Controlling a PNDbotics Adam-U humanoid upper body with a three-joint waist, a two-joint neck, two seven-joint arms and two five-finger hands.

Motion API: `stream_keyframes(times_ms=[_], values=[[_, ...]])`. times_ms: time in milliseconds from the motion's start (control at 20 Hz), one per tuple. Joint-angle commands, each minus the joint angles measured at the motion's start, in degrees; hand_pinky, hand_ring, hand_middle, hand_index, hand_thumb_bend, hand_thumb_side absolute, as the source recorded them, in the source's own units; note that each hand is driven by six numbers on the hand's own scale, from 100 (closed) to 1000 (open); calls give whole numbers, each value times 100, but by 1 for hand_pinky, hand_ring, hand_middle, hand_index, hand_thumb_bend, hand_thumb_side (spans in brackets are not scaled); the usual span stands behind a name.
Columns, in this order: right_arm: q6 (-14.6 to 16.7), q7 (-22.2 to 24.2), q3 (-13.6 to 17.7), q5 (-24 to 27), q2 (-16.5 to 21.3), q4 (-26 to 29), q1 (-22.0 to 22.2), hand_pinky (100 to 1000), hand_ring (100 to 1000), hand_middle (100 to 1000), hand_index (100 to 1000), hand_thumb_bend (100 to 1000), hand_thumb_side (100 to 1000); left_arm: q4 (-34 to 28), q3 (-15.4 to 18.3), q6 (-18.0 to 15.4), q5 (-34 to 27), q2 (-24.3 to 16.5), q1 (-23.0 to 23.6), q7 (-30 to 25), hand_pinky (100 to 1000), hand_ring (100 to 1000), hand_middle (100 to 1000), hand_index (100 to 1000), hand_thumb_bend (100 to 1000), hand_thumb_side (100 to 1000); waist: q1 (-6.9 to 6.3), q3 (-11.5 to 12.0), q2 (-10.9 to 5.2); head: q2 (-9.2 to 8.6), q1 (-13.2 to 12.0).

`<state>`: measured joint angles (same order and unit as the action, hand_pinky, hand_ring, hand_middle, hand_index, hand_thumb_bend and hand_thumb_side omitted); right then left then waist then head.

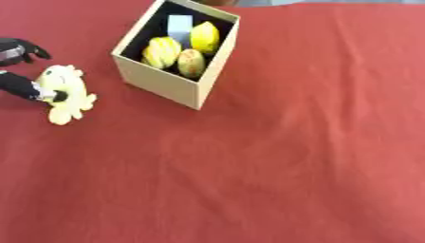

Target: Pick up objects on the table and place them in the box.

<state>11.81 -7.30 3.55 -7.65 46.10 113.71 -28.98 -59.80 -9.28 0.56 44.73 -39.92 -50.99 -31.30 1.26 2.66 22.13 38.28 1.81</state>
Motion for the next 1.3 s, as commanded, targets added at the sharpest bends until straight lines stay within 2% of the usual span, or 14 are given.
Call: stream_keyframes(times_ms=[50, 250, 450, 600, 850, 1150, 1300], values=[[-8, -2, 92, 15, 100, 88, -36, 856, 885, 662, 789, 100, 635, 146, -14, -47, 107, 1, -37, 32, 850, 853, 846, 889, 610, 471, 12, -28, -102, -48, -16], [-17, -19, 107, 11, 100, 88, -5, 857, 886, 661, 788, 100, 638, 59, -58, -162, 86, -14, -8, 17, 806, 804, 795, 853, 592, 449, 2, -28, -96, -29, -9], [-31, -35, 115, 14, 94, 88, 13, 858, 886, 661, 788, 100, 640, -166, -123, -258, 137, -77, 35, 13, 761, 748, 738, 799, 527, 380, -13, -14, -96, -23, -3], [-37, -41, 117, 18, 89, 88, 19, 858, 887, 660, 788, 100, 641, -298, -166, -294, 179, -99, 49, -34, 717, 702, 693, 759, 423, 331, -14, -7, -101, -28, -8], [-42, -58, 129, 22, 83, 88, 42, 858, 887, 659, 788, 100, 642, -374, -185, -292, 117, -95, 54, -62, 682, 662, 653, 725, 279, 302, -8, -5, -108, -25, -14], [-57, -65, 135, 26, 73, 88, 71, 858, 887, 658, 788, 100, 648, -433, -184, -280, 1, -107, 72, -65, 664, 640, 633, 712, 100, 181, -17, -10, -107, -20, -17], [-59, -68, 142, 21, 80, 88, 95, 858, 887, 657, 787, 100, 650, -664, -165, -232, -147, -166, 126, -77, 666, 645, 643, 721, 100, 187, -22, -14, -105, -18, -6]])
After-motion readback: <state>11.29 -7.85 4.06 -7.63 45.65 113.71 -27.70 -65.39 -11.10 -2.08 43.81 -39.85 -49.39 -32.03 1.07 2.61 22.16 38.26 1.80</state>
